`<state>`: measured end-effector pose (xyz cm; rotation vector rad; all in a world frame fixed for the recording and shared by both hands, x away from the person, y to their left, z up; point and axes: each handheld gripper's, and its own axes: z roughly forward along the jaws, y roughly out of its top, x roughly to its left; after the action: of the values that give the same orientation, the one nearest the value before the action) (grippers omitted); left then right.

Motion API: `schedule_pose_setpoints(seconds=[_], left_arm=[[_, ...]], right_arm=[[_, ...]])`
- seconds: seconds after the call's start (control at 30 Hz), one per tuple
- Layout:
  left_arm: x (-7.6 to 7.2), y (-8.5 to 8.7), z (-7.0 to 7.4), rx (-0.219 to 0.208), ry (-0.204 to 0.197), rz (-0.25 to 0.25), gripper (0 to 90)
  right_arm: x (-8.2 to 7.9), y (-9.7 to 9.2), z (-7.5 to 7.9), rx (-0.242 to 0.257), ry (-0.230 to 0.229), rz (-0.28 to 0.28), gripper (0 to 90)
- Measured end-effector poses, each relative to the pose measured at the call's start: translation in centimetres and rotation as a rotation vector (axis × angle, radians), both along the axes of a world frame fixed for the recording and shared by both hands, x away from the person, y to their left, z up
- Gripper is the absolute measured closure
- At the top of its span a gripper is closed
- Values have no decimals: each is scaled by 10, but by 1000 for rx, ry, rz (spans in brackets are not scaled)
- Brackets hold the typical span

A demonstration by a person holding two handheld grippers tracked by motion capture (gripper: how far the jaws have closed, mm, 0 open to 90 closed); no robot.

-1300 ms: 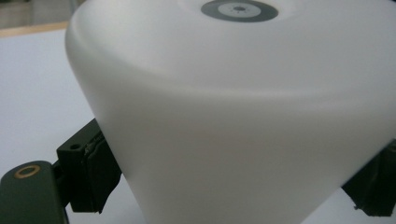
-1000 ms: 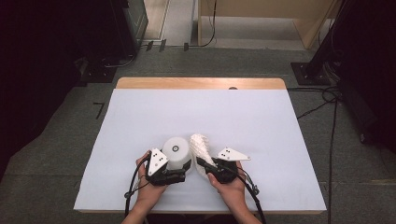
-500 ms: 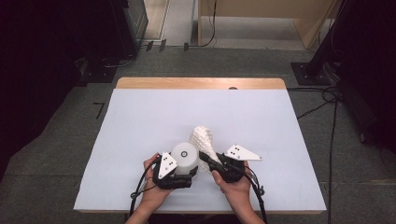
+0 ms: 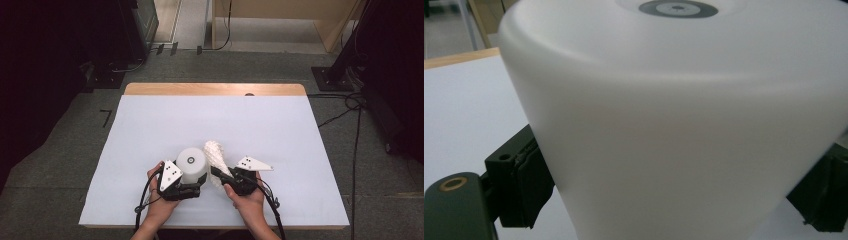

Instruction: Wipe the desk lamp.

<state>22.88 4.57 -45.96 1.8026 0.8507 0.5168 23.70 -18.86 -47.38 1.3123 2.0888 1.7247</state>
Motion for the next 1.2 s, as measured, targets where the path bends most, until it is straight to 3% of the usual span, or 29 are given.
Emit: schedule_pose_setpoints(seconds=[0.17,0.27,0.37,0.47,0.57,0.67,0.87,1.03,1.13,1.17,1.2], left_arm=[[-1,-7,-6,38,14,-21,86],[2,-10,-11,46,47,-22,86],[2,-12,-15,74,44,-24,86],[2,-11,-13,65,34,-20,86],[3,-6,-7,36,7,-19,86],[6,-2,-6,31,4,2,86],[12,-1,-18,121,-11,30,85],[13,1,-21,94,-14,22,85],[14,2,-21,76,13,34,83],[13,4,-20,52,14,46,78],[12,4,-19,46,22,50,29]], right_arm=[[-2,-2,7,22,1,-8,784],[-5,-6,19,42,-35,-10,783],[-9,-7,30,46,-76,-8,783],[-9,-9,33,45,-105,0,782],[-6,-11,28,39,-84,-7,782],[-3,-14,24,34,-74,-23,781],[4,-21,12,21,-28,-77,781],[5,-21,10,18,-14,-86,780],[5,-21,8,5,-19,-90,779],[6,-21,7,5,-14,-93,779],[7,-22,5,1,-11,-100,779]])
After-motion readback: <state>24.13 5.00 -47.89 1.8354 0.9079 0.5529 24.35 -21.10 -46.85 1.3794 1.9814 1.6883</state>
